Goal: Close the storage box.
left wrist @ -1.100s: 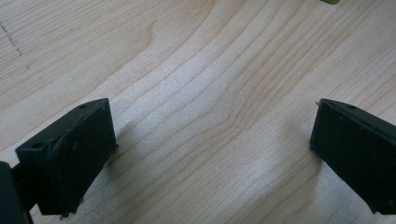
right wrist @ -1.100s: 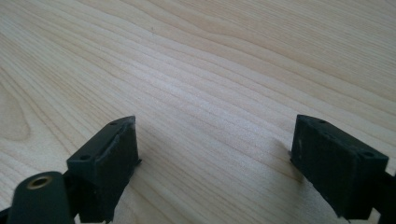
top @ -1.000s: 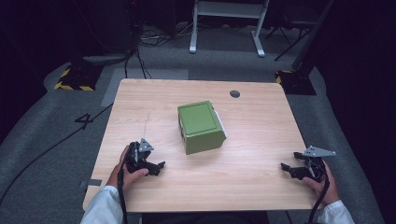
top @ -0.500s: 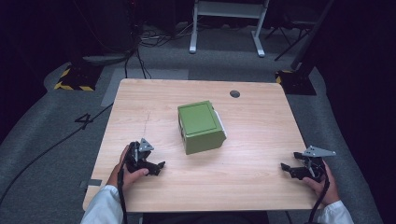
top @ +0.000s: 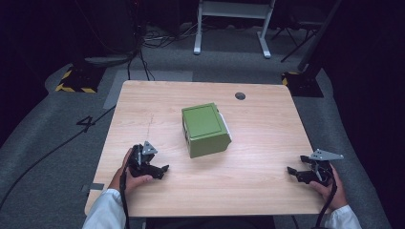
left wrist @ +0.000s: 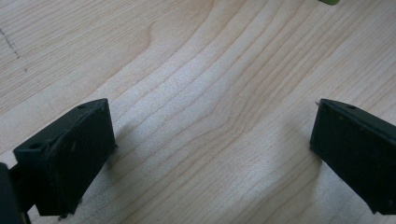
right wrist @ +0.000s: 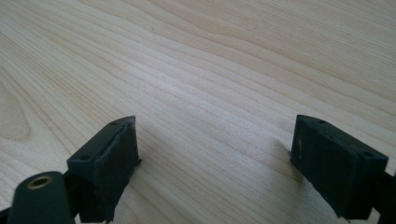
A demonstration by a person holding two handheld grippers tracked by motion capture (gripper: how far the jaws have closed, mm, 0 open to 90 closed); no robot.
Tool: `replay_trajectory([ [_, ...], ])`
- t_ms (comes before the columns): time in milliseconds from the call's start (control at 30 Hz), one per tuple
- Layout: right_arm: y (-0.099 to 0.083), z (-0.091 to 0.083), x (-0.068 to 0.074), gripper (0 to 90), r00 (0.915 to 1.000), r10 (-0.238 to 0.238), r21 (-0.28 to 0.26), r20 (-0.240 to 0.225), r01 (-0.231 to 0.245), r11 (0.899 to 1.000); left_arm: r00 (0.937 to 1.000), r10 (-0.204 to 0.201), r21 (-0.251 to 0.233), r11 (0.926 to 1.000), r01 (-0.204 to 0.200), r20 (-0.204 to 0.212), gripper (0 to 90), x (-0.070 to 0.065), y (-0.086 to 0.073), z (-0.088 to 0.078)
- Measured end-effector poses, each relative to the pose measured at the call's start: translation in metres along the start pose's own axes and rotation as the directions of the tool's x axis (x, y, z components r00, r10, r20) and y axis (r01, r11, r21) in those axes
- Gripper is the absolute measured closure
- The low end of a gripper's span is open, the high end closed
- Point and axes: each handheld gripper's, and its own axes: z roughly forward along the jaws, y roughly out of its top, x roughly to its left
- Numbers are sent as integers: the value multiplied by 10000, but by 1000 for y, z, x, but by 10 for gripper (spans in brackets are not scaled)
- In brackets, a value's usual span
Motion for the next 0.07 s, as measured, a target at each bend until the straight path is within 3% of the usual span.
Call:
replay_trajectory([
  [67, 0, 0, 0, 150, 10000, 2, -1, 0, -2, 10000, 10000, 7, 0, 10000, -7, -3, 2, 0, 0, 0],
])
